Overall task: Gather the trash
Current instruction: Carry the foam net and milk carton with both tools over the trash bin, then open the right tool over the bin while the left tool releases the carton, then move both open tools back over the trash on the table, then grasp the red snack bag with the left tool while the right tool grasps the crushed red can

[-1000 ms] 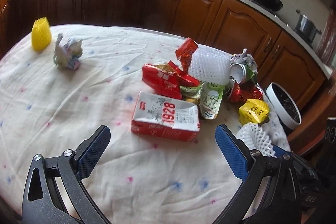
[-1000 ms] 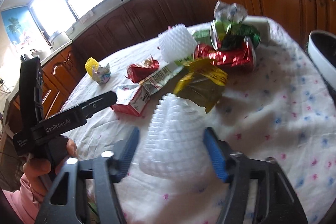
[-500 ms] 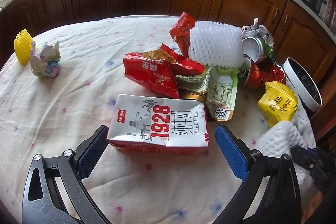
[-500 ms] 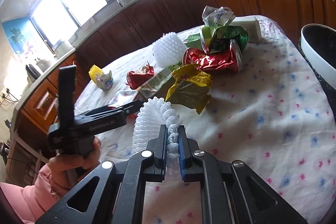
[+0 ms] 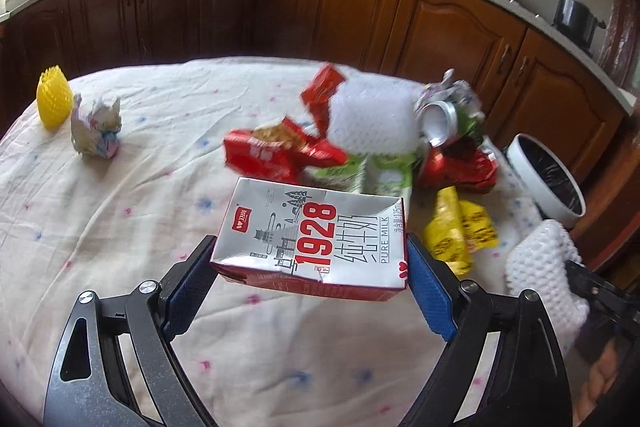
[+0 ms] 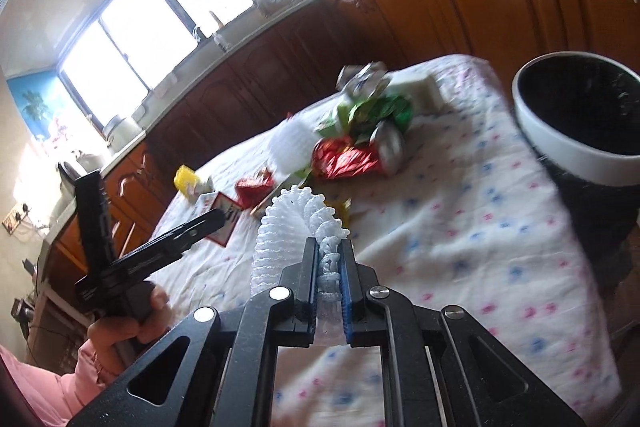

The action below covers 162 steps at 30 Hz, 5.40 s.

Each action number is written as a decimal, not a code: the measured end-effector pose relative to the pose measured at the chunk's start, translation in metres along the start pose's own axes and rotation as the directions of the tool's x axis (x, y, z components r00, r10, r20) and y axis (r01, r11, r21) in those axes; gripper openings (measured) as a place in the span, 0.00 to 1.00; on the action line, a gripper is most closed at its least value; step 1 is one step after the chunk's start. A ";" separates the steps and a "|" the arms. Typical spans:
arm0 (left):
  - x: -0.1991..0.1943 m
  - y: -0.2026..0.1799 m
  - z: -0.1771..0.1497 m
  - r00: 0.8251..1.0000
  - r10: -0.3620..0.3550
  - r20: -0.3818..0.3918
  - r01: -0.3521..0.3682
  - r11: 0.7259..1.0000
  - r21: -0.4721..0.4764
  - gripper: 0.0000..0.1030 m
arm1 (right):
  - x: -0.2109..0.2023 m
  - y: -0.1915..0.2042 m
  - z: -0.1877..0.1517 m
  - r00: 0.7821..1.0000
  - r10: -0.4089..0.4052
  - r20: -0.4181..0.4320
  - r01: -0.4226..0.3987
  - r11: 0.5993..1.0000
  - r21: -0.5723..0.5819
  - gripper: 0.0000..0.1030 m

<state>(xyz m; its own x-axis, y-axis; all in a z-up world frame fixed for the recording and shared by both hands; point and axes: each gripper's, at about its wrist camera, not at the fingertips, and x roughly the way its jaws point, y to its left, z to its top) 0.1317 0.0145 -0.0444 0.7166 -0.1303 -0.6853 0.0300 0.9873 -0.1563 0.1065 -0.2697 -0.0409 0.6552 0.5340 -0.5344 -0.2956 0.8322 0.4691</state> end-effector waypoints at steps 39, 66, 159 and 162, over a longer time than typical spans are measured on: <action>0.064 -0.280 0.066 0.942 -0.315 -0.117 0.336 0.880 0.336 0.88 | -0.070 -0.199 0.105 0.947 -0.285 0.146 0.250 0.943 0.218 0.09; 0.133 -0.336 0.068 0.912 -0.309 -0.270 0.387 0.867 0.315 0.89 | -0.074 -0.233 0.111 0.941 -0.310 0.138 0.258 0.918 0.300 0.55; 0.087 0.062 0.050 0.988 0.012 -0.153 -0.055 0.958 -0.281 0.35 | 0.110 -0.007 0.070 0.984 -0.168 -0.063 0.162 0.983 -0.091 0.11; 0.076 0.053 0.049 0.991 -0.007 -0.134 -0.028 0.967 -0.255 0.20 | 0.096 -0.002 0.064 0.988 -0.148 -0.053 0.142 0.985 -0.101 0.10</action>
<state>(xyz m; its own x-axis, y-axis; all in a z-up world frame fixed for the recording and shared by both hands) 0.2222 0.0617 -0.0700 0.6163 -0.1481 -0.7734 -0.1684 0.9346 -0.3132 0.2145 -0.2300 -0.0478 0.6540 0.4122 -0.6343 -0.2681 0.9104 0.3151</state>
